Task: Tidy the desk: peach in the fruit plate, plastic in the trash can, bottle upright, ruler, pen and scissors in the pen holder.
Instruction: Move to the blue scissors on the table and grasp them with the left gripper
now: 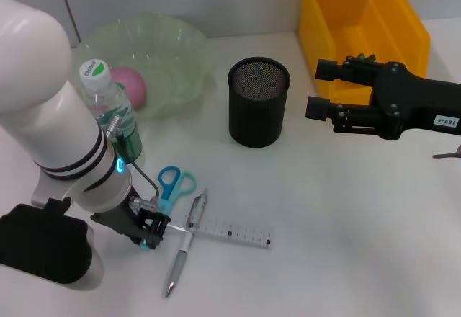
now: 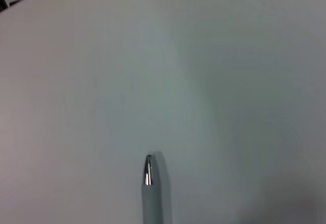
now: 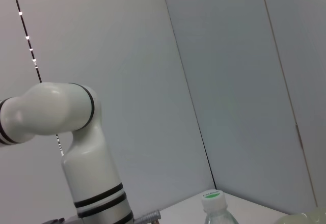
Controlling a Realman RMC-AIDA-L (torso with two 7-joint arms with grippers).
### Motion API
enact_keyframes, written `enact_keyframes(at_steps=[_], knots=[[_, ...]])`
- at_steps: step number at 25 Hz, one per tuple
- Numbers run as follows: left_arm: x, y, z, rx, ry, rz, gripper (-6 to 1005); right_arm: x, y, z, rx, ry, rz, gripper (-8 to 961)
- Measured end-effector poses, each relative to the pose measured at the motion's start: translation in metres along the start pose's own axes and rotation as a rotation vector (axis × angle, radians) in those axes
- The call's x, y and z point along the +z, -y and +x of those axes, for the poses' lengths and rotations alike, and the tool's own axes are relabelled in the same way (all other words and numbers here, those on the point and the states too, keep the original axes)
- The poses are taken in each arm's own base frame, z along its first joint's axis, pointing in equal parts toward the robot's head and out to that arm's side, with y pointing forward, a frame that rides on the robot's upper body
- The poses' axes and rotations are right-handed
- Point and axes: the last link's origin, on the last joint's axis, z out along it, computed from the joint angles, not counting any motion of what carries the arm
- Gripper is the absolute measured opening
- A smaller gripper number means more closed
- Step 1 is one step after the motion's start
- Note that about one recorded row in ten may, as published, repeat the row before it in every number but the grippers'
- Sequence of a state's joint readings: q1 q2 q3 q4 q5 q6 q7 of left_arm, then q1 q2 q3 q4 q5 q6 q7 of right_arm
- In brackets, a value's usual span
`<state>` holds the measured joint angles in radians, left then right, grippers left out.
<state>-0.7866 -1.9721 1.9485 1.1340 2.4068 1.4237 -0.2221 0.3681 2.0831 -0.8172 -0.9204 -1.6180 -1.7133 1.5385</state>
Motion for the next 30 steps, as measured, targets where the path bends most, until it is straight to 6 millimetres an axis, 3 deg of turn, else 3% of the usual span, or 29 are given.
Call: enact_keyframes(at_steps=[17, 30], knots=[[-0.002, -0.015, 0.006, -0.107, 0.019, -0.067, 179, 0.002, 0.001, -0.001, 0.001, -0.001, -0.004, 825], [-0.008, -0.013, 0.007, -0.141, 0.059, -0.068, 179, 0.002, 0.000, -0.002, 0.000, -0.001, -0.004, 824]])
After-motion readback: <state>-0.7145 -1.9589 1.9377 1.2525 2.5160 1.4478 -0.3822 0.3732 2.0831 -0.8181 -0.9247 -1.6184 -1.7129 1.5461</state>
